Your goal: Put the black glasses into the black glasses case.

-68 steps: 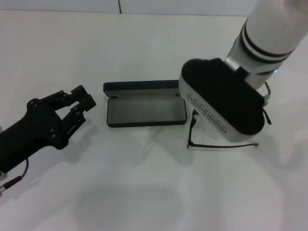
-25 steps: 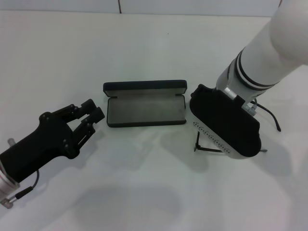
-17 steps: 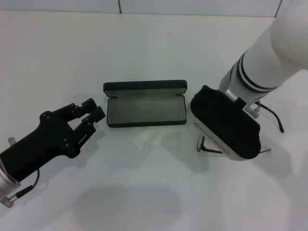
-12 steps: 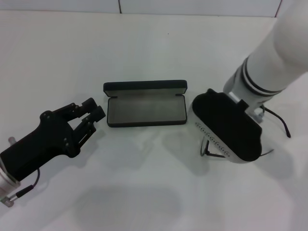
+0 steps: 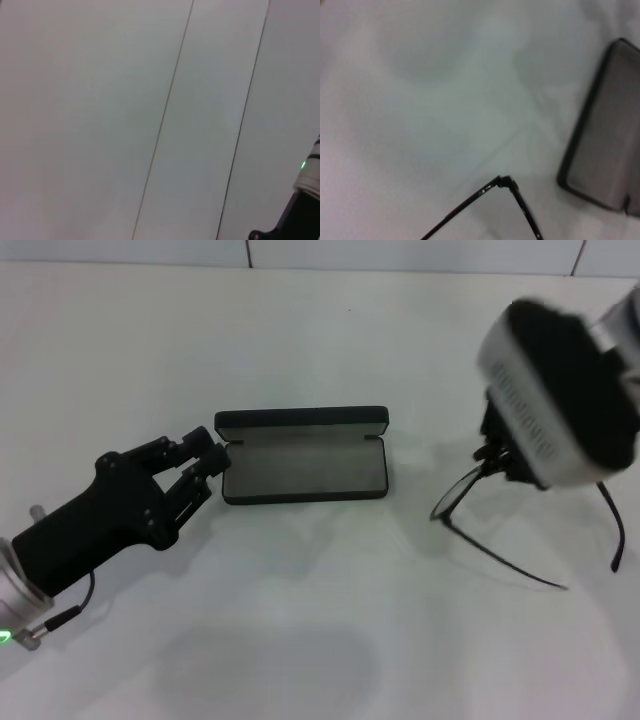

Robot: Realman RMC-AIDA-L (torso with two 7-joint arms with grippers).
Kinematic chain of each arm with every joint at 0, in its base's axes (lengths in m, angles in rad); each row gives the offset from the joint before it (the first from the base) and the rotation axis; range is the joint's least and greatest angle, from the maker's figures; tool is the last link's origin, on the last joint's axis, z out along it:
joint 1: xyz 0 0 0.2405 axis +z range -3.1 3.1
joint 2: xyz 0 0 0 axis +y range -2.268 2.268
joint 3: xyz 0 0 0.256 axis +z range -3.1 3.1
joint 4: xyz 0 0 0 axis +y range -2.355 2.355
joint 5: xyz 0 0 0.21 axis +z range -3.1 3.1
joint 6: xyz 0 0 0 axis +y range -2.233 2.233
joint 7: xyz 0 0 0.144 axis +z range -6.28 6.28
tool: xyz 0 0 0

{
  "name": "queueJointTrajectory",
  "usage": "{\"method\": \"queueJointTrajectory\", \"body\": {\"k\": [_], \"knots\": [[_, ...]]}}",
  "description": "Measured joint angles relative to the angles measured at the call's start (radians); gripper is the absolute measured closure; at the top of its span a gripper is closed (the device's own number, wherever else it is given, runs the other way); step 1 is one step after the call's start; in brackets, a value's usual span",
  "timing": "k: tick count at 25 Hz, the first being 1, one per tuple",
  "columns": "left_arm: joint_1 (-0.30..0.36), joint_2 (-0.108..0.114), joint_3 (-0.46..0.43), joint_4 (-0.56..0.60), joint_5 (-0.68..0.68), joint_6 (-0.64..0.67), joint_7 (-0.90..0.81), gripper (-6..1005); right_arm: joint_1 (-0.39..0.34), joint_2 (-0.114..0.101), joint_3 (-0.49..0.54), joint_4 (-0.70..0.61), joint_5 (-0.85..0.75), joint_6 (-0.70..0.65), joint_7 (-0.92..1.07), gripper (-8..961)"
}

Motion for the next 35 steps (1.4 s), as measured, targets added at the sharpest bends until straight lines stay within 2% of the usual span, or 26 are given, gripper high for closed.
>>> {"method": "queueJointTrajectory", "body": {"k": [6,8,9,10,15,17,21,26,30,35], "knots": [[-0.025,0.001,-0.002,-0.001,-0.001,0.007,-0.007,737,-0.043,-0.004,0.245,-0.087,0.102,-0.142,0.023,862],[-0.033,0.0,-0.002,-0.002,-0.002,0.019,-0.008,736,-0.068,-0.005,0.326,-0.119,0.147,-0.17,0.039,863],[-0.042,0.0,-0.005,-0.003,-0.005,0.042,-0.009,736,-0.103,-0.006,0.389,-0.143,0.193,-0.173,0.051,864],[-0.042,0.0,-0.005,-0.003,-0.005,0.042,-0.009,736,-0.103,-0.006,0.389,-0.143,0.193,-0.173,0.051,864],[-0.052,0.0,-0.005,-0.003,-0.054,0.099,-0.009,736,-0.241,-0.004,0.488,-0.19,0.405,-0.108,0.086,865],[-0.053,0.001,-0.006,-0.003,-0.071,0.132,-0.012,736,-0.275,-0.003,0.511,-0.188,0.479,-0.091,0.088,865],[-0.065,0.002,-0.005,0.0,-0.085,0.182,-0.043,736,-0.322,-0.004,0.57,-0.128,0.64,-0.093,0.074,865],[-0.09,-0.001,0.016,-0.003,-0.077,0.237,-0.051,736,-0.35,-0.004,0.6,0.01,0.774,-0.132,-0.006,865],[-0.127,-0.004,0.092,-0.01,-0.083,0.282,-0.043,736,-0.387,-0.001,0.599,0.124,0.922,-0.099,-0.044,865],[-0.177,-0.011,0.197,-0.012,-0.099,0.31,-0.03,736,-0.373,-0.004,0.599,0.296,1.031,-0.059,-0.098,865]]}}
